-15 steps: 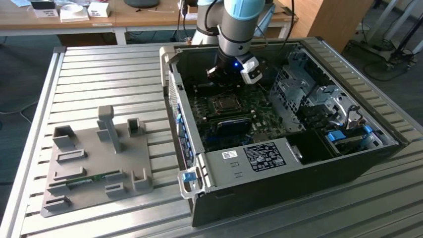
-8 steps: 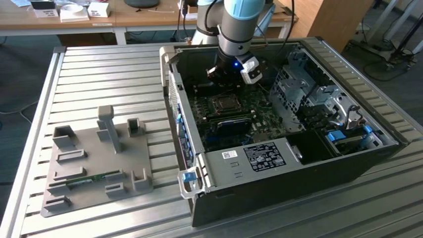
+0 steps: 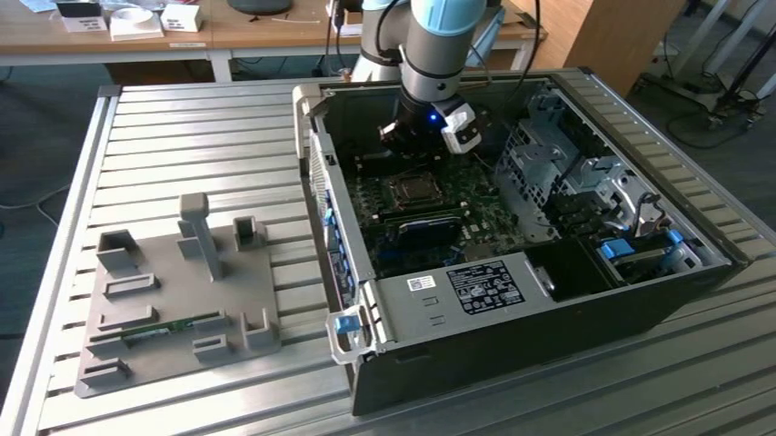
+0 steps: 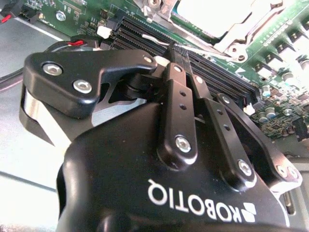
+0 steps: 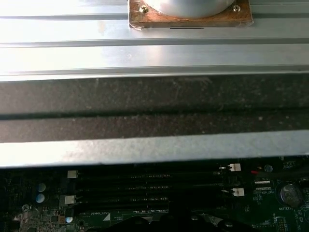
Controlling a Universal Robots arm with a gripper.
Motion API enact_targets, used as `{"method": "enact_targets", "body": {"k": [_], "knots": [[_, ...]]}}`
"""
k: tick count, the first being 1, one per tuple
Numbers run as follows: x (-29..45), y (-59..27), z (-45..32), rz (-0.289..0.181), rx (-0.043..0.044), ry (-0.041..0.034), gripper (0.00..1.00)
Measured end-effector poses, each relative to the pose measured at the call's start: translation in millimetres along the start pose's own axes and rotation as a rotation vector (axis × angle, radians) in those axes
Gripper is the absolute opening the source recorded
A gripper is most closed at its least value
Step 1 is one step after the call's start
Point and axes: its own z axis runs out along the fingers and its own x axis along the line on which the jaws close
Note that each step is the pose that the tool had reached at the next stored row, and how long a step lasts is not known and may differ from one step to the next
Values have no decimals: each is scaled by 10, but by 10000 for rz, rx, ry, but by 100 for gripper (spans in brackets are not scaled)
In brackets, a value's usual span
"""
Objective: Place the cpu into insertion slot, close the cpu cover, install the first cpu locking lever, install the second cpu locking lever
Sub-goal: 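Install the first cpu locking lever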
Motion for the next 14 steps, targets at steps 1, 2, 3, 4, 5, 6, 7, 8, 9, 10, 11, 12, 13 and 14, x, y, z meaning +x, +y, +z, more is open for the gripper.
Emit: {"method": "enact_targets", "body": {"k": [1,2,3,4,5,6,7,8,9,10,11,12,13,14], "knots": [[0,0,0,6,1,0,11],[0,0,0,49,5,-11,11],[0,0,0,96,9,-22,11],[0,0,-1,125,12,-28,11],[0,0,-1,137,13,-31,11],[0,0,0,138,13,-32,11],[0,0,-1,139,13,-32,11],[0,0,0,140,13,-33,11],[0,0,0,140,13,-33,11],[0,1,-2,141,14,-32,11],[-1,2,-7,141,16,-31,11],[-1,3,-10,141,14,-32,11],[-1,3,-10,141,12,-34,11],[-1,3,-10,140,11,-34,11]]}}
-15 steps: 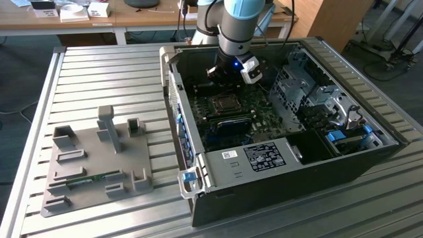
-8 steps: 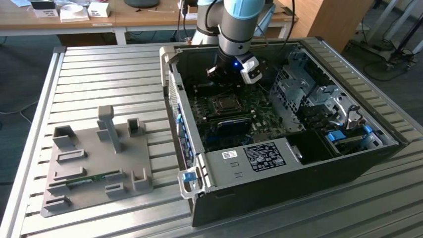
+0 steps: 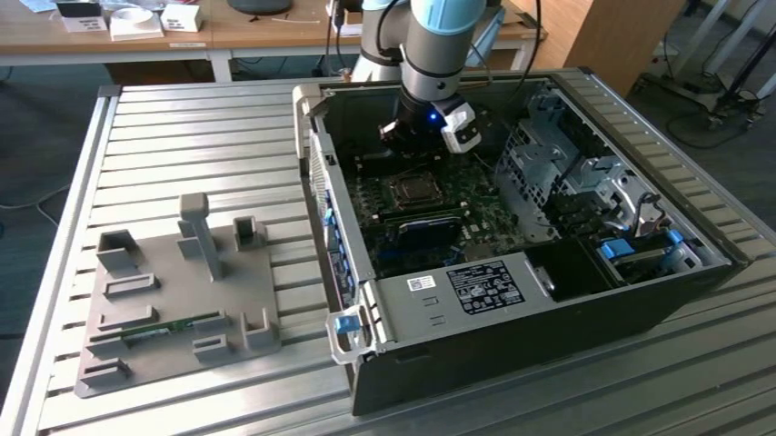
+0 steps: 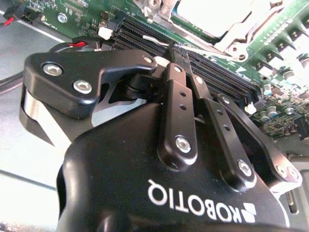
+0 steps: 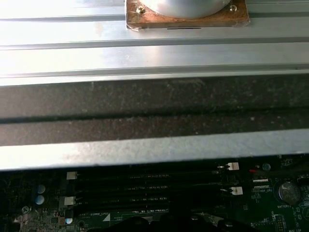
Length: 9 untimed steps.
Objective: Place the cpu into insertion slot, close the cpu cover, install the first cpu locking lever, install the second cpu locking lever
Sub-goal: 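Install the first cpu locking lever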
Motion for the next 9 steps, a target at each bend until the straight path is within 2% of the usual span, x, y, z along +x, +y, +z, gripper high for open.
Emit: {"method": "enact_targets", "body": {"k": [9], "knots": [[6,0,-1,7,-64,4,11]]}}
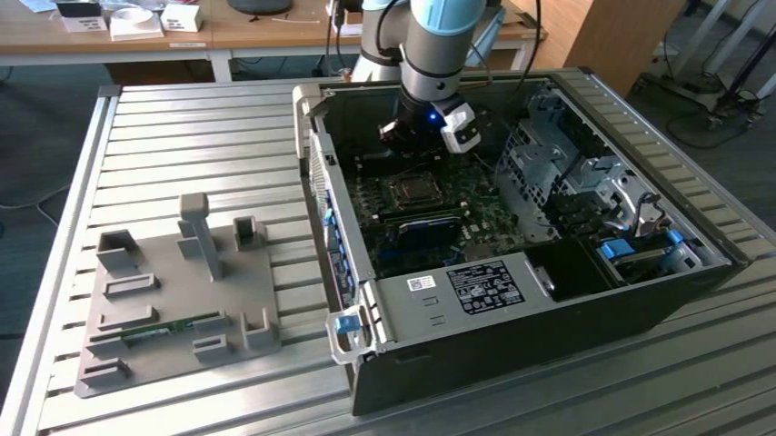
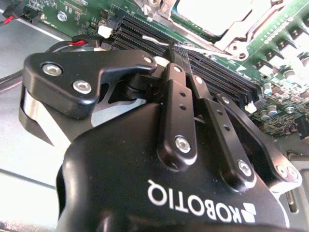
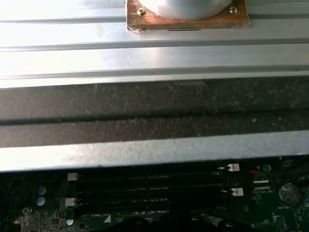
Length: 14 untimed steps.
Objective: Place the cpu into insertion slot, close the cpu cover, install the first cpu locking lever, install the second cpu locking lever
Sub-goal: 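Install the first cpu locking lever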
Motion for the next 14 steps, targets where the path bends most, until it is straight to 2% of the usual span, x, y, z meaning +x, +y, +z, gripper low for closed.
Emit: {"method": "enact_targets", "body": {"k": [5,14], "knots": [[0,-2,2,-2,-2,-5,11],[3,-25,42,-27,-30,-118,11]]}}
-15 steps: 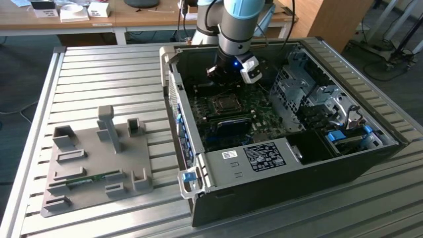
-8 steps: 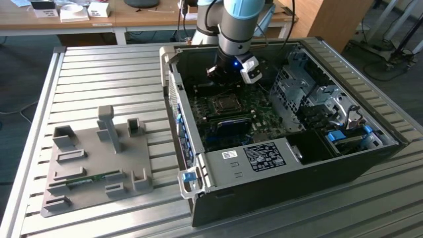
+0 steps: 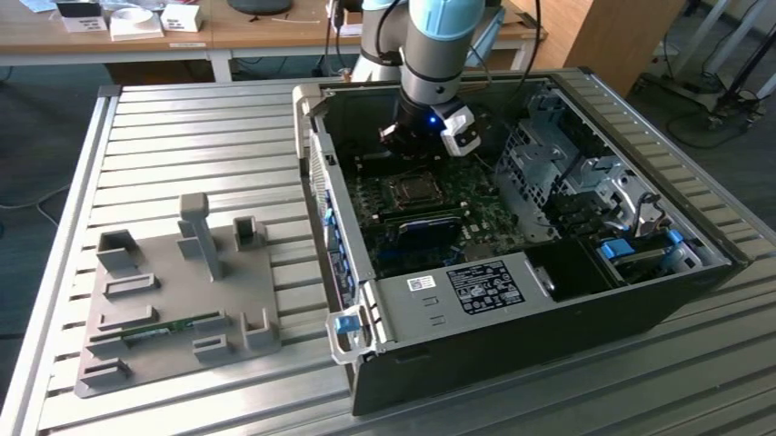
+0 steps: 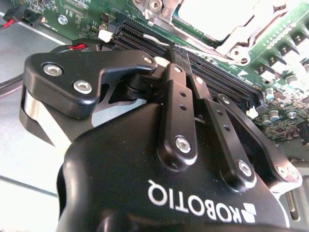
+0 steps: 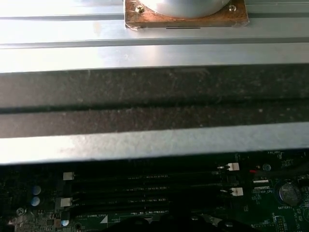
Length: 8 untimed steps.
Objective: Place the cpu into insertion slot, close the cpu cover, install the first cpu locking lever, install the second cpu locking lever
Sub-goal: 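Install the first cpu locking lever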
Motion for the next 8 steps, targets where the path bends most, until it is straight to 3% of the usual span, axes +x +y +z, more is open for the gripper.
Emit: {"method": "enact_targets", "body": {"k": [8], "knots": [[5,13,3,8,2,-6,11]]}}
